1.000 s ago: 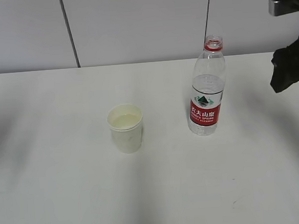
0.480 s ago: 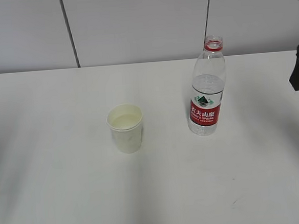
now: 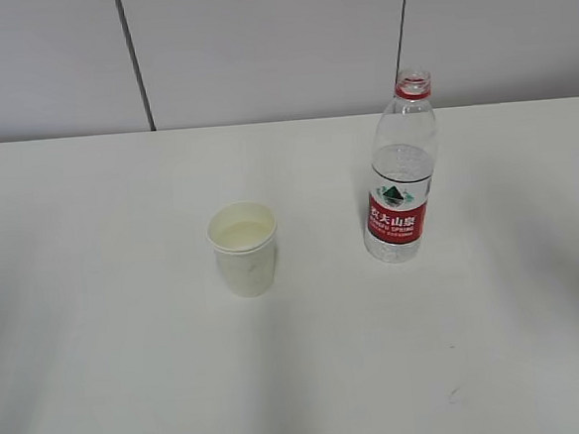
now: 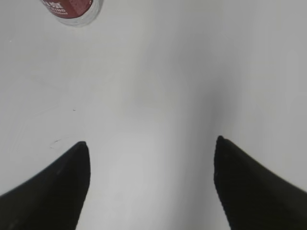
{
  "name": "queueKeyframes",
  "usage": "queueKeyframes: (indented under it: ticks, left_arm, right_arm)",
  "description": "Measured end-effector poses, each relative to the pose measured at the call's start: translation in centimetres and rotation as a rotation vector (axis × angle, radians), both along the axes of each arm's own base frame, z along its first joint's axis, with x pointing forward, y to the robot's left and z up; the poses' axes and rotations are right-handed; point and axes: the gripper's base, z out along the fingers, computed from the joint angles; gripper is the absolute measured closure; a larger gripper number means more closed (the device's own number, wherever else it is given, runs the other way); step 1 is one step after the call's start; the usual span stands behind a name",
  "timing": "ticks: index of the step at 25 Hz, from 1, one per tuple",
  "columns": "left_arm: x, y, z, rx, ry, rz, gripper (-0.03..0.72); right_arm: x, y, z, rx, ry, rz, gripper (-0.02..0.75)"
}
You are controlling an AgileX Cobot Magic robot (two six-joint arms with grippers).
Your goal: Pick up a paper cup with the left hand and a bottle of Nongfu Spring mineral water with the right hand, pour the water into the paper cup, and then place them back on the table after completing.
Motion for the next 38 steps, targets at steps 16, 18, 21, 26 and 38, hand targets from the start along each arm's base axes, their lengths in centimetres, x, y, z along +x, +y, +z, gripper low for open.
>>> queueKeyframes:
  ticks: [16,18,21,26,38]
  left_arm:
    - [-10.5,-0.5,1.1,0.092,-0.358,-0.016,0.202]
    - [-11.5,-0.5,0.9,0.096,-0.406,-0.016,0.206]
    - [-11.7,-0.6,0.9,0.097,-0.413,-0.016,0.209]
    - [-11.7,-0.3,0.9,0.076,-0.408,0.042,0.209]
    - [-11.6,0.3,1.0,0.002,-0.405,0.207,0.209]
  right_arm:
    - [-8.6,-0.7,0.1,-0.002,-0.179,0.001,0.146]
    - [-9.9,-0.9,-0.4,-0.007,-0.200,0.001,0.146]
    - [-11.8,-1.0,-0.7,0.000,-0.249,-0.007,0.146]
    - [-14.5,-1.3,-1.5,0.032,-0.335,-0.043,0.146]
    - [-20.3,-1.4,-1.9,0.109,-0.593,-0.052,0.147]
